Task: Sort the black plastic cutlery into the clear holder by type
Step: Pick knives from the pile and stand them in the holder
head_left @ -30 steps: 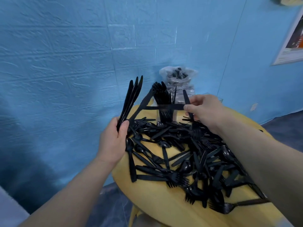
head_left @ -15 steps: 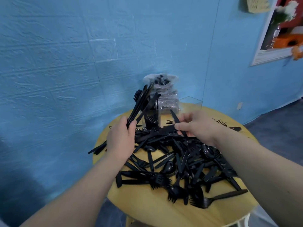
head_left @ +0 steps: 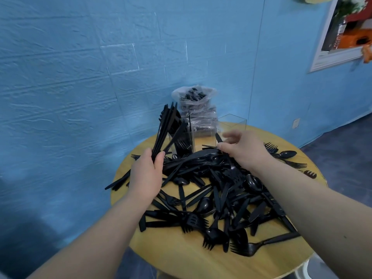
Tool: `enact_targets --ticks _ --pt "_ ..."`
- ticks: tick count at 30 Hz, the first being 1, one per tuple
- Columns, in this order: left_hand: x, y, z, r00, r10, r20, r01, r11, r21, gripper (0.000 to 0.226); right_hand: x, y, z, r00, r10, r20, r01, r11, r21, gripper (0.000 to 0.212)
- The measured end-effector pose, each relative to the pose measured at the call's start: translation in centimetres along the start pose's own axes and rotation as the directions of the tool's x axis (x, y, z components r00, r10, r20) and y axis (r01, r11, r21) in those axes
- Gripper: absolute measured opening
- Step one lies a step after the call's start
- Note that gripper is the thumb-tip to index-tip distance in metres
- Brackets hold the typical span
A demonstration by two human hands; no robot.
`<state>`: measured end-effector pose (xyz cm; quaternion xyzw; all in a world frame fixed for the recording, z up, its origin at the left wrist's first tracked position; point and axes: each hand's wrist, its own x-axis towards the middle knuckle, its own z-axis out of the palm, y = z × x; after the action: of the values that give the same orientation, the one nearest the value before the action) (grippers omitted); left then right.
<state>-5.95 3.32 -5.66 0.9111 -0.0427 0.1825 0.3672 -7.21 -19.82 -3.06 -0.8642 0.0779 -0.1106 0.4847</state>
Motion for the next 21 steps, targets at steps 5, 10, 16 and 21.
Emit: enact_targets --ticks 5,10,16,21 --pt "0.1 0.2 -0.5 1.000 -0.026 -0.004 0.025 0.999 -0.032 0.026 -1.3 -0.8 0.0 0.959 -0.275 0.067 0.283 0.926 -0.248 0.042" --pt "0.0 -0.3 -0.9 0.997 -0.075 0.003 0.075 0.990 -0.116 0.023 -2.0 -0.5 0.0 0.940 -0.262 0.217 0.293 0.948 -0.122 0.035" --pt "-0.3 -0.3 -1.0 0.997 -0.069 0.015 0.071 0.987 -0.143 0.024 -2.5 -0.5 0.3 0.919 -0.151 0.365 0.128 0.988 0.086 0.025" --pt "-1.0 -0.3 -1.4 0.999 -0.018 0.041 0.026 0.977 -0.211 0.019 -2.3 -1.5 -0.1 0.929 -0.075 0.361 -0.080 0.915 0.396 0.014"
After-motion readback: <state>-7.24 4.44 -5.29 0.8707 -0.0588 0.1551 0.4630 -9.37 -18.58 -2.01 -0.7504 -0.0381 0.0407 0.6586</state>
